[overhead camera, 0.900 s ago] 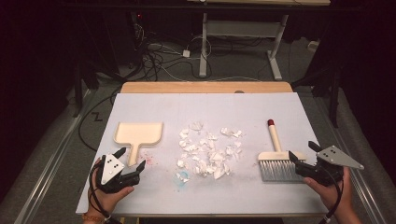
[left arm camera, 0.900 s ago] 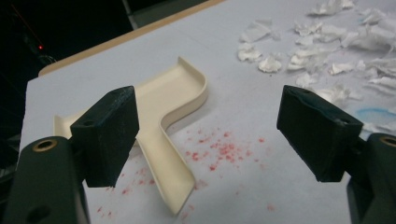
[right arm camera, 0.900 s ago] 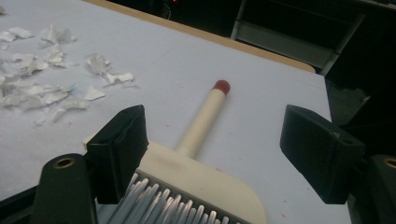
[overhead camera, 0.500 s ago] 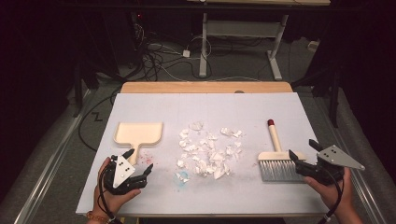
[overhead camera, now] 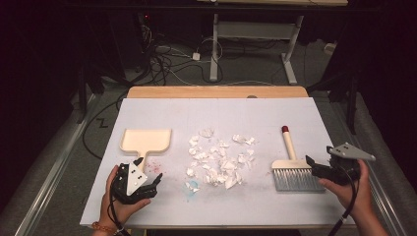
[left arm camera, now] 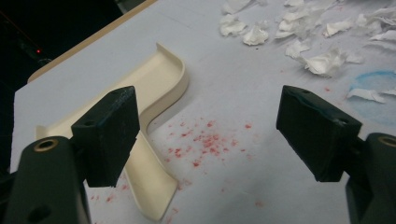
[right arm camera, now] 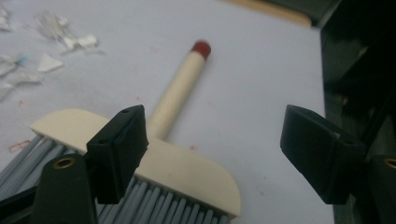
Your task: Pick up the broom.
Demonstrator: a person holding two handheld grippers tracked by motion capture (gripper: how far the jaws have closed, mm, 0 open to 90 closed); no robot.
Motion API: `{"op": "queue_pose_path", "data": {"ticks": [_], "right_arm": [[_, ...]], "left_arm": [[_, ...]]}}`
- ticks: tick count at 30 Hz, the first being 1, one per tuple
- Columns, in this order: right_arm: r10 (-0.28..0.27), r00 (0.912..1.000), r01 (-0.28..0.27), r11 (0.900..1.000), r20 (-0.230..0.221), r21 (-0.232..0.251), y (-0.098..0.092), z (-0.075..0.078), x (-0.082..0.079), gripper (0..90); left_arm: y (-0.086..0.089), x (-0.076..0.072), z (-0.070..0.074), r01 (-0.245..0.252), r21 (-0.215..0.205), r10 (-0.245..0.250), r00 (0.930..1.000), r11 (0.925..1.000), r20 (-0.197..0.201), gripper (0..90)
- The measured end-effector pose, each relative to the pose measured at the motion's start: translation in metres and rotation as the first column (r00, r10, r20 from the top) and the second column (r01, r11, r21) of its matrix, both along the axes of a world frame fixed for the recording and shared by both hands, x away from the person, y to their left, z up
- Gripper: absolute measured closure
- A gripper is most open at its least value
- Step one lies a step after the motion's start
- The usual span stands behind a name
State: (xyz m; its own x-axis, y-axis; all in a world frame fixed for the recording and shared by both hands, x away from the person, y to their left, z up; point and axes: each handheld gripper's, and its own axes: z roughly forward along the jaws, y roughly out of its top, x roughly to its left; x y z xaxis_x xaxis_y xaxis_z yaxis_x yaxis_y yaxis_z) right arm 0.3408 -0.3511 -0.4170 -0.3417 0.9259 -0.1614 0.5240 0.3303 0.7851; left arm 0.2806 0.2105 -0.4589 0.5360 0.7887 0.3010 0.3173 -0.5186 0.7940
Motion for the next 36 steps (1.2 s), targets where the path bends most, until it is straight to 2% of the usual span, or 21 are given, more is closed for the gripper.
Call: {"op": "queue_pose_path", "data": {"ticks": [1,2,4,5,6,7,9,10,11,12,15,16,17,18,19,21,22,25,28,32,36], "right_arm": [[0.018,0.9996,-0.018,0.999,-0.021,0.034,0.001,0.002,0.005,23.8],[0.018,0.9996,-0.018,0.999,-0.021,0.034,0.001,0.002,0.005,23.8],[0.024,0.9972,-0.022,1.0,-0.071,0.021,0.011,0.004,0.021,25.4],[0.024,0.9972,-0.022,1.0,-0.071,0.021,0.011,0.004,0.021,25.4],[0.022,0.993,-0.021,1.0,-0.116,0.012,0.018,0.0,0.035,25.5],[0.022,0.993,-0.021,1.0,-0.116,0.012,0.018,0.0,0.035,25.5],[0.017,0.9876,-0.015,1.0,-0.156,0.01,0.024,-0.004,0.051,25.7],[0.004,0.9809,-0.005,1.0,-0.194,-0.006,0.027,-0.01,0.064,25.7],[-0.004,0.9782,0.004,1.0,-0.208,-0.001,0.028,-0.013,0.07,25.9],[-0.011,0.9762,0.012,1.0,-0.217,0.004,0.028,-0.016,0.075,26.2],[-0.033,0.964,0.026,0.999,-0.264,-0.028,0.03,-0.025,0.087,28.7],[-0.033,0.964,0.026,0.999,-0.264,-0.028,0.03,-0.025,0.087,28.7],[-0.031,0.9554,0.021,0.999,-0.294,-0.035,0.032,-0.029,0.093,33.2],[-0.031,0.9554,0.021,0.999,-0.294,-0.035,0.032,-0.029,0.093,33.2],[-0.014,0.9466,-0.001,0.999,-0.322,-0.047,0.037,-0.034,0.097,40.1],[0.008,0.9431,-0.023,0.999,-0.332,-0.043,0.039,-0.036,0.098,44.3],[0.024,0.94,-0.029,1.0,-0.34,-0.011,0.039,-0.036,0.101,51.1],[0.029,0.9399,-0.037,0.999,-0.34,-0.016,0.042,-0.036,0.101,58.6],[0.06,0.9403,-0.07,0.997,-0.335,-0.018,0.046,-0.035,0.1,70.1],[0.08,0.9382,-0.089,0.996,-0.337,-0.011,0.045,-0.035,0.101,70.3],[0.091,0.9401,-0.099,0.995,-0.329,-0.008,0.044,-0.035,0.101,70.3]], "left_arm": [[0.0,0.0,0.0,0.0,0.0,0.0,1.0,1.0,0.0,20.7],[0.0,0.0,0.0,0.003,0.003,-0.003,1.0,1.0,0.0,20.7],[-0.001,0.0,-0.001,0.006,0.007,-0.006,1.0,1.0,0.0,20.8],[-0.001,0.0,-0.001,0.007,0.007,-0.007,1.0,1.0,0.002,20.8],[-0.002,0.0,-0.001,0.011,0.004,-0.011,0.9999,0.9999,0.004,21.3],[-0.002,0.0,-0.001,0.011,0.004,-0.011,0.9999,0.9999,0.004,21.6],[-0.003,-0.001,0.001,0.016,0.011,-0.016,0.9998,0.9998,0.008,21.6],[-0.004,-0.003,0.001,0.024,0.007,-0.024,0.9996,0.9997,0.012,21.6],[-0.005,-0.003,0.001,0.033,0.018,-0.034,0.9991,0.9993,0.025,21.6],[-0.006,-0.003,0.001,0.038,0.021,-0.038,0.999,0.9991,0.024,21.6],[-0.006,-0.004,0.001,0.04,0.03,-0.04,0.999,0.9988,0.02,21.6],[-0.006,-0.004,0.001,0.04,0.029,-0.04,0.999,0.9988,0.018,21.6],[-0.006,-0.004,0.0,0.04,0.028,-0.041,0.9991,0.9988,0.014,22.1],[-0.006,-0.004,0.0,0.04,0.028,-0.041,0.9991,0.9988,0.014,22.4],[-0.006,-0.004,0.0,0.043,0.034,-0.044,0.9989,0.9985,0.015,22.5],[-0.007,-0.005,0.0,0.045,0.037,-0.046,0.9988,0.9983,0.016,22.5],[-0.007,-0.005,0.0,0.046,0.042,-0.047,0.9988,0.998,0.016,22.6],[-0.008,-0.004,0.0,0.05,0.045,-0.051,0.9986,0.9977,0.013,23.0],[-0.009,-0.004,-0.001,0.054,0.054,-0.054,0.9985,0.9971,0.011,23.4],[-0.011,-0.005,0.001,0.065,0.048,-0.066,0.9976,0.9967,0.02,23.4],[-0.011,-0.003,0.0,0.068,0.048,-0.068,0.9976,0.9965,0.008,23.4]]}}
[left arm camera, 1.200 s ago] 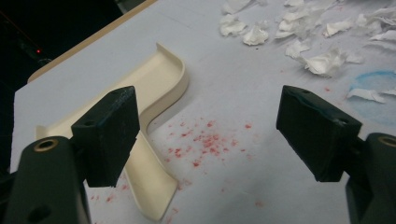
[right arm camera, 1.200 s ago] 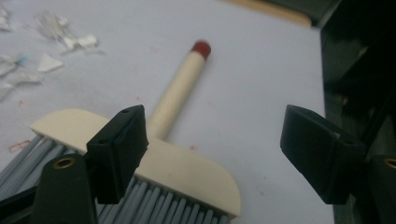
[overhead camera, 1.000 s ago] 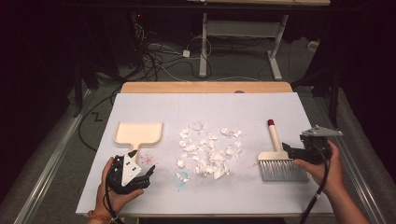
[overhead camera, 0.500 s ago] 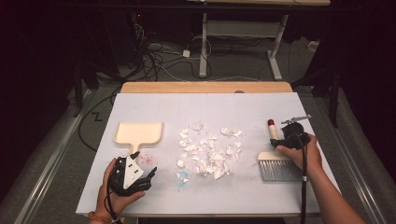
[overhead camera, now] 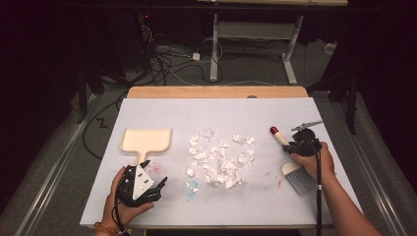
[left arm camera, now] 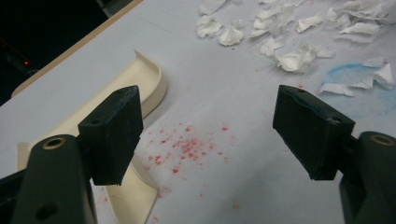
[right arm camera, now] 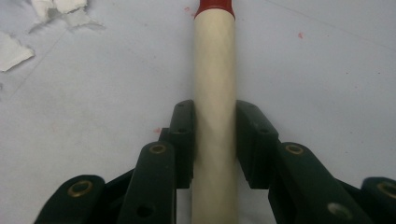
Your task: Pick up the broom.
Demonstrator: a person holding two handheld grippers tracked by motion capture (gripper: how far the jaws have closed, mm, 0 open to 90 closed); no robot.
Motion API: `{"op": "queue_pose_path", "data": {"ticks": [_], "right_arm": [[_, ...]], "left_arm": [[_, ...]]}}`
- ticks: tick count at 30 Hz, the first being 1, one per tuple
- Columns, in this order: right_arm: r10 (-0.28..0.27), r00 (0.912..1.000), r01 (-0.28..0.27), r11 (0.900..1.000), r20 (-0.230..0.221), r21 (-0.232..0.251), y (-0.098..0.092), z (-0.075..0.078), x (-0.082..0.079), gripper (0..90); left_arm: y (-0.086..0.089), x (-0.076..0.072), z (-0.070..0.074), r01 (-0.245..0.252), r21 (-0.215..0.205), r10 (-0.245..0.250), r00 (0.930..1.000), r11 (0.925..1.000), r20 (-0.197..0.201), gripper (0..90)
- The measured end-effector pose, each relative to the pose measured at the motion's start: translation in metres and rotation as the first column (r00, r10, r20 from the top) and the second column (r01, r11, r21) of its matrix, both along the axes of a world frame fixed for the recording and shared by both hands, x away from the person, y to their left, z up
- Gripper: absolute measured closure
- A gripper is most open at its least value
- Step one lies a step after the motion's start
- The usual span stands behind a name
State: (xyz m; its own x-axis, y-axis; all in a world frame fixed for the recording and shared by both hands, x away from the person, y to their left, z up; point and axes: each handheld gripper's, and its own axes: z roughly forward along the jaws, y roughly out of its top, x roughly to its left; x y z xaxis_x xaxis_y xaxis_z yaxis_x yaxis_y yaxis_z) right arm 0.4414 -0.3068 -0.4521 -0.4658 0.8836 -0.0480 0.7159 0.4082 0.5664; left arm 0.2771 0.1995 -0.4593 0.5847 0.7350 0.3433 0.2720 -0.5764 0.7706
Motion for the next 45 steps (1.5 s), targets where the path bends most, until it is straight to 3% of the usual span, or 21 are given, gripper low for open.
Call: {"op": "queue_pose_path", "data": {"ticks": [2,8,13,18,19,22,24,25,28,29,30,31,32,33,34,35,37,38,40,42,45], "right_arm": [[0.001,1.0,-0.001,1.0,0.001,0.003,0.0,0.0,0.0,70.4],[0.002,0.9945,-0.007,0.999,0.105,0.05,-0.004,0.015,-0.01,70.4],[-0.016,0.9806,-0.003,0.995,0.195,0.095,-0.008,0.031,-0.02,70.4],[-0.02,0.9652,-0.017,0.99,0.261,0.141,-0.009,0.046,-0.03,70.5],[-0.015,0.9565,-0.032,0.988,0.291,0.154,-0.006,0.054,-0.036,70.5],[-0.005,0.9476,-0.052,0.984,0.32,0.169,-0.001,0.061,-0.041,70.6],[0.007,0.9311,-0.077,0.981,0.365,0.178,0.007,0.07,-0.049,70.7],[0.01,0.9241,-0.085,0.98,0.382,0.181,0.009,0.072,-0.052,70.7],[0.019,0.908,-0.11,0.975,0.419,0.195,0.016,0.08,-0.059,70.8],[0.019,0.908,-0.11,0.975,0.419,0.195,0.016,0.08,-0.059,70.8],[0.028,0.9006,-0.13,0.97,0.434,0.207,0.02,0.085,-0.064,70.8],[0.032,0.8974,-0.14,0.967,0.44,0.215,0.022,0.087,-0.067,70.8],[0.033,0.8908,-0.148,0.964,0.453,0.22,0.024,0.089,-0.069,70.8],[0.04,0.8898,-0.155,0.963,0.455,0.219,0.027,0.091,-0.071,70.8],[0.049,0.8876,-0.167,0.961,0.458,0.222,0.03,0.092,-0.073,70.8],[0.052,0.8839,-0.179,0.956,0.465,0.233,0.033,0.093,-0.075,70.8],[0.063,0.8819,-0.191,0.954,0.467,0.233,0.04,0.094,-0.079,70.7],[0.063,0.8791,-0.196,0.951,0.472,0.239,0.043,0.093,-0.081,70.7],[0.069,0.8775,-0.206,0.948,0.475,0.244,0.047,0.093,-0.082,70.8],[0.081,0.8707,-0.228,0.94,0.485,0.253,0.057,0.093,-0.088,70.7],[0.109,0.8632,-0.262,0.932,0.493,0.252,0.066,0.096,-0.096,70.7]], "left_arm": [[0.0,0.0,0.0,0.0,-0.001,0.0,1.0,1.0,-0.002,23.4],[0.001,0.0,0.002,-0.011,-0.029,0.011,0.9999,0.9995,-0.004,23.4],[0.0,0.0,0.005,-0.011,-0.049,0.011,0.9999,0.9988,-0.005,23.4],[-0.008,0.003,0.017,0.029,-0.122,-0.029,0.9996,0.9921,0.001,23.4],[-0.016,0.006,0.028,0.055,-0.173,-0.054,0.9985,0.9834,0.011,23.4],[-0.028,0.008,0.038,0.092,-0.203,-0.09,0.9957,0.9747,0.022,23.4],[-0.053,0.01,0.047,0.162,-0.24,-0.162,0.9866,0.9571,0.021,23.4],[-0.053,0.01,0.047,0.162,-0.24,-0.162,0.9866,0.9571,0.021,23.4],[-0.09,0.013,0.053,0.252,-0.255,-0.254,0.967,0.9336,0.025,23.3],[-0.09,0.013,0.053,0.252,-0.255,-0.254,0.967,0.9336,0.025,23.4],[-0.1,0.015,0.054,0.264,-0.261,-0.268,0.9631,0.9286,0.019,23.3],[-0.118,0.017,0.055,0.303,-0.285,-0.315,0.9491,0.9092,0.005,23.3],[-0.118,0.017,0.055,0.303,-0.285,-0.315,0.9491,0.9092,0.005,23.3],[-0.127,0.018,0.056,0.319,-0.299,-0.334,0.9425,0.8996,-0.001,23.3],[-0.145,0.021,0.056,0.344,-0.324,-0.367,0.9301,0.8815,-0.012,23.1],[-0.145,0.021,0.056,0.344,-0.324,-0.367,0.9301,0.8815,-0.012,23.1],[-0.162,0.023,0.057,0.358,-0.343,-0.39,0.9207,0.8681,-0.024,23.1],[-0.177,0.026,0.056,0.367,-0.363,-0.407,0.9125,0.8565,-0.038,23.1],[-0.184,0.028,0.055,0.372,-0.365,-0.414,0.9093,0.8534,-0.041,23.1],[-0.2,0.032,0.053,0.379,-0.368,-0.43,0.9006,0.849,-0.064,23.4],[-0.209,0.034,0.05,0.369,-0.361,-0.419,0.9052,0.8566,-0.07,24.4]]}}
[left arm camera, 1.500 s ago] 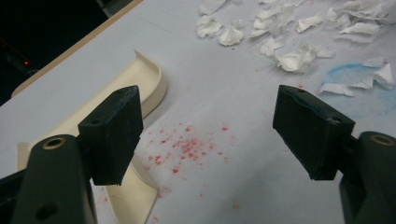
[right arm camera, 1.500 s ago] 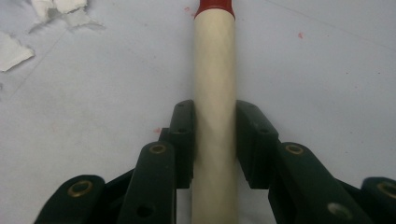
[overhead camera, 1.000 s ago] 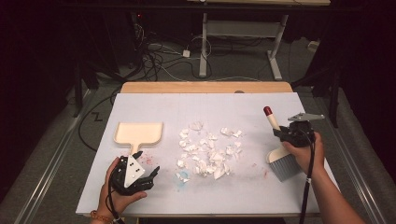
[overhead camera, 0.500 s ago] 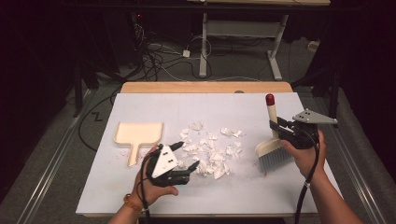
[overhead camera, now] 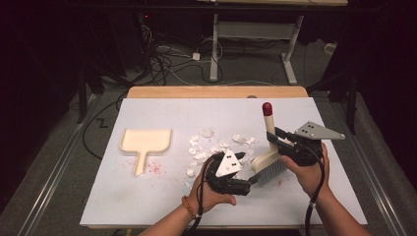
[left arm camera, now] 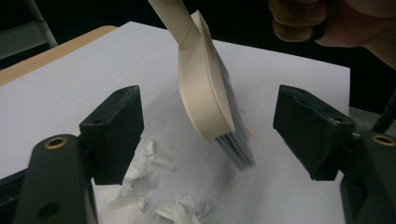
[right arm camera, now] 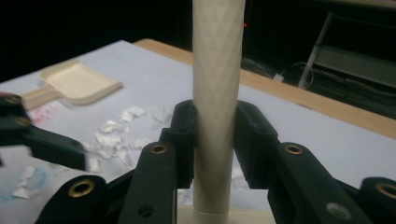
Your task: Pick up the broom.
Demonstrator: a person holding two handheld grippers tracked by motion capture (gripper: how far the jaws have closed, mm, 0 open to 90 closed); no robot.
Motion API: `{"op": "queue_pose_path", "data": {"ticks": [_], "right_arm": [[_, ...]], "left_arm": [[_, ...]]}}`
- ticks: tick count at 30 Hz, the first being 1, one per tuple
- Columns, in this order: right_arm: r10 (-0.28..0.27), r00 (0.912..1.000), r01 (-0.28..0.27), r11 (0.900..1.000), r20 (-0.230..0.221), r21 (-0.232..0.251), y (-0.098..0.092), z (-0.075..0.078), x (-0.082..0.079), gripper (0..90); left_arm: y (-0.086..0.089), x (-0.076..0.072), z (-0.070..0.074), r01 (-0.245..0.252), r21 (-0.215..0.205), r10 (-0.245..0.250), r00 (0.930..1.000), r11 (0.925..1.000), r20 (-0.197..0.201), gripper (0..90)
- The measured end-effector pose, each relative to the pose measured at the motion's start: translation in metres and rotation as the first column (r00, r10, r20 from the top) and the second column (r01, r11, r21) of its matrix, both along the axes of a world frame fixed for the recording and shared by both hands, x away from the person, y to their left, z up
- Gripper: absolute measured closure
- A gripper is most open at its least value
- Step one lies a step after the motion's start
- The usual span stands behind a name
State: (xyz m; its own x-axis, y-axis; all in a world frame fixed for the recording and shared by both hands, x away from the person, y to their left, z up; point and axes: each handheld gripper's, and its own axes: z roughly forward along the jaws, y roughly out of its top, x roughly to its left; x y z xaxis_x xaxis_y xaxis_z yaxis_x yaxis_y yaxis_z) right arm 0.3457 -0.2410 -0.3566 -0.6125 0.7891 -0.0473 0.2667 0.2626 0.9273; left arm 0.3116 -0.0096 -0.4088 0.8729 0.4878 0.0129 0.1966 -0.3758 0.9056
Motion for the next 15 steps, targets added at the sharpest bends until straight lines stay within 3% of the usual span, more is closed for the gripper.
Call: {"op": "queue_pose_path", "data": {"ticks": [4,6,8,11,15], "right_arm": [[0.037,0.9992,-0.037,0.999,0.013,0.0,0.011,0.004,-0.01,70.7],[0.042,0.9987,-0.042,0.999,0.03,0.01,0.017,0.005,-0.015,70.7],[0.051,0.9976,-0.053,0.998,0.047,0.026,0.022,0.005,-0.02,70.7],[0.064,0.9955,-0.067,0.997,0.071,0.046,0.03,0.006,-0.029,70.6],[0.089,0.992,-0.094,0.994,0.089,0.055,0.039,0.008,-0.038,70.6]], "left_arm": [[-0.003,0.002,-0.002,0.007,-0.02,-0.008,0.9997,0.9998,-0.025,25.7],[-0.005,0.001,-0.003,-0.003,-0.007,0.002,0.9999,1.0,-0.014,26.6],[-0.004,0.0,-0.003,-0.016,0.001,0.016,0.9999,0.9999,0.0,33.5],[0.002,0.002,-0.004,-0.008,-0.046,0.009,1.0,0.9989,0.003,40.7],[0.008,0.003,-0.004,0.013,-0.058,-0.012,0.9999,0.9982,0.011,46.0]]}}
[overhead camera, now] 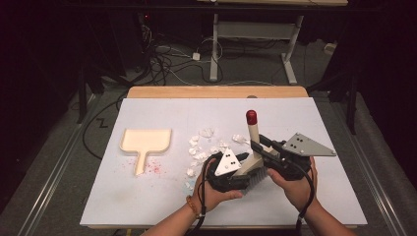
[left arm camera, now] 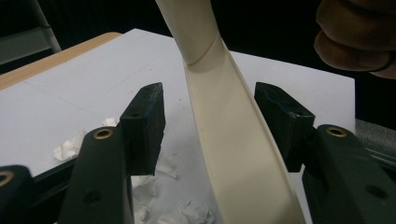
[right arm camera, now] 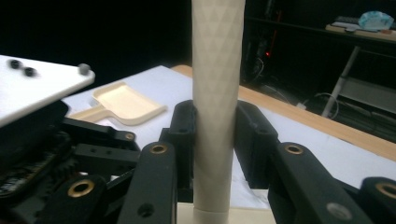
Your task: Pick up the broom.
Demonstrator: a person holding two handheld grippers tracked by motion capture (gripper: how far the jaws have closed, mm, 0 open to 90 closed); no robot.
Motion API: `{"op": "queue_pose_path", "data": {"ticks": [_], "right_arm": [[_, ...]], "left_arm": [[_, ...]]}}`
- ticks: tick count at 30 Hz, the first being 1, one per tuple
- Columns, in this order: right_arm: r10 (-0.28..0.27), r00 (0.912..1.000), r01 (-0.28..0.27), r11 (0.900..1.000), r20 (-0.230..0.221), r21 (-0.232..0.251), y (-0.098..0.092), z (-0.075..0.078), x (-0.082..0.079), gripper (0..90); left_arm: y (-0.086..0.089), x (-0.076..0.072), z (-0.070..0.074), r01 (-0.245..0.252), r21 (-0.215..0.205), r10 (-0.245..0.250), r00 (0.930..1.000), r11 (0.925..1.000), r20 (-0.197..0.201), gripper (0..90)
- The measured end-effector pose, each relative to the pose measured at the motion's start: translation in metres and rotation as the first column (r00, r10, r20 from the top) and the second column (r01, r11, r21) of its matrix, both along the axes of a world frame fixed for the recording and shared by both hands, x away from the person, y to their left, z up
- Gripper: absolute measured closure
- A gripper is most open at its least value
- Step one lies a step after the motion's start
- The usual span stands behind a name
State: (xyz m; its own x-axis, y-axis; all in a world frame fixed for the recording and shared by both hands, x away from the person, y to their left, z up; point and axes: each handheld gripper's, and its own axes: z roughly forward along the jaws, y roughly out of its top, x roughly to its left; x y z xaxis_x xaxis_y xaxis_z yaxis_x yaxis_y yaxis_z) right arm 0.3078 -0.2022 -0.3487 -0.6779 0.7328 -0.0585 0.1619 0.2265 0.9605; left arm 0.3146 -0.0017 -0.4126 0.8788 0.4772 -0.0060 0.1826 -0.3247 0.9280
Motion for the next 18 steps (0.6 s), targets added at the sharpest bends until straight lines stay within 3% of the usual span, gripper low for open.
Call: {"op": "queue_pose_path", "data": {"ticks": [8,11,14,18], "right_arm": [[0.014,0.9998,-0.014,1.0,0.012,-0.006,0.0,0.002,-0.007,70.3],[0.037,0.9992,-0.037,0.999,0.012,-0.006,-0.003,0.004,-0.008,69.8],[0.098,0.9952,-0.098,0.995,0.003,-0.025,-0.007,0.008,-0.009,68.3],[0.21,0.9778,-0.208,0.975,0.006,-0.083,-0.015,0.014,-0.008,60.4]], "left_arm": [[0.008,0.003,0.001,0.023,0.025,-0.023,0.9997,0.9994,0.004,60.8],[0.015,0.005,0.004,0.051,0.026,-0.051,0.9986,0.9984,-0.016,63.4],[0.022,0.005,0.009,0.088,0.045,-0.087,0.996,0.9951,-0.023,64.5],[0.029,0.002,0.015,0.155,0.075,-0.154,0.9879,0.985,-0.021,64.7]]}}
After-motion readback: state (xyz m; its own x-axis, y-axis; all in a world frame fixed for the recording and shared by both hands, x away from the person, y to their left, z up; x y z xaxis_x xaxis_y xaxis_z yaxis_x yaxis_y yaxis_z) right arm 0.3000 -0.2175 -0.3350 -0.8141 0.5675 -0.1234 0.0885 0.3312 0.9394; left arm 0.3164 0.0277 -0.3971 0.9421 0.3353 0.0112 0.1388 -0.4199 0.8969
